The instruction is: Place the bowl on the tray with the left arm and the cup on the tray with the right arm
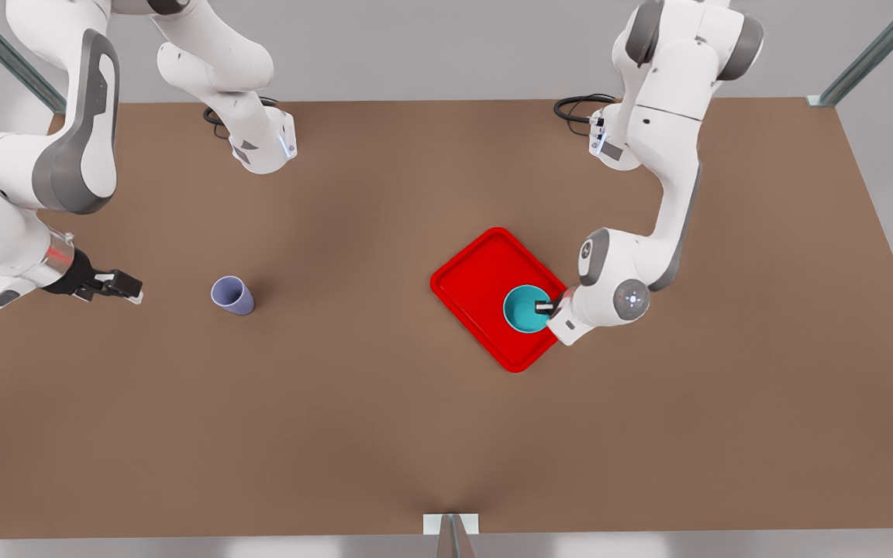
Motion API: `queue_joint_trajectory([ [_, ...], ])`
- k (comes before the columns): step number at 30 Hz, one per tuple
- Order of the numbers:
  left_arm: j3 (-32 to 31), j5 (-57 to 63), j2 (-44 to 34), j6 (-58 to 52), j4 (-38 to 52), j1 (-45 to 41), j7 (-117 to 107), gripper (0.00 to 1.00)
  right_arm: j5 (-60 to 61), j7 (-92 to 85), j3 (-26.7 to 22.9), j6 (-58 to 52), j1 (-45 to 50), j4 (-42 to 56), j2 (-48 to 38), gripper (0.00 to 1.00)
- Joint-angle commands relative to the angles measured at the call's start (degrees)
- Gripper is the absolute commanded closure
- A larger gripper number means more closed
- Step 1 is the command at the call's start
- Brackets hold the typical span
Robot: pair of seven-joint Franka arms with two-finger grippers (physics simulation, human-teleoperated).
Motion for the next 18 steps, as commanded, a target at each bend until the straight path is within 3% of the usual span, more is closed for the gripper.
queue_joint_trajectory([
  [1,0.0,-6.9,0.2,0.0,0.0,0.0,0.3,0.79,0.0,0.0,0.0,0.0,0.0,0.0,0.0,0.00],
  [3,0.0,-6.9,1.4,1.1,-0.1,0.0,0.5,0.75,0.0,-0.1,0.0,0.1,0.0,0.0,0.3,0.00],
  [4,0.0,-6.8,1.7,1.3,-0.1,0.0,0.6,0.03,-0.1,-0.1,0.0,0.1,-0.1,0.0,0.3,0.00],
  [10,2.3,-1.7,-0.3,0.0,0.3,0.9,2.1,0.00,0.0,-0.1,0.0,0.2,0.0,0.1,0.3,0.00],
  [13,8.4,15.0,-4.5,-11.2,5.5,1.0,1.9,0.00,0.0,-0.2,0.0,0.0,-0.1,0.4,0.2,0.00],
  [15,9.0,25.7,-8.5,-23.7,14.8,1.8,2.1,0.00,-0.1,-0.2,0.0,0.0,-0.1,0.4,0.3,0.00],
  [18,7.7,26.8,-18.0,-32.3,17.9,4.7,6.2,0.00,-0.1,-0.2,-0.1,0.0,-0.1,0.4,0.3,0.00],
])
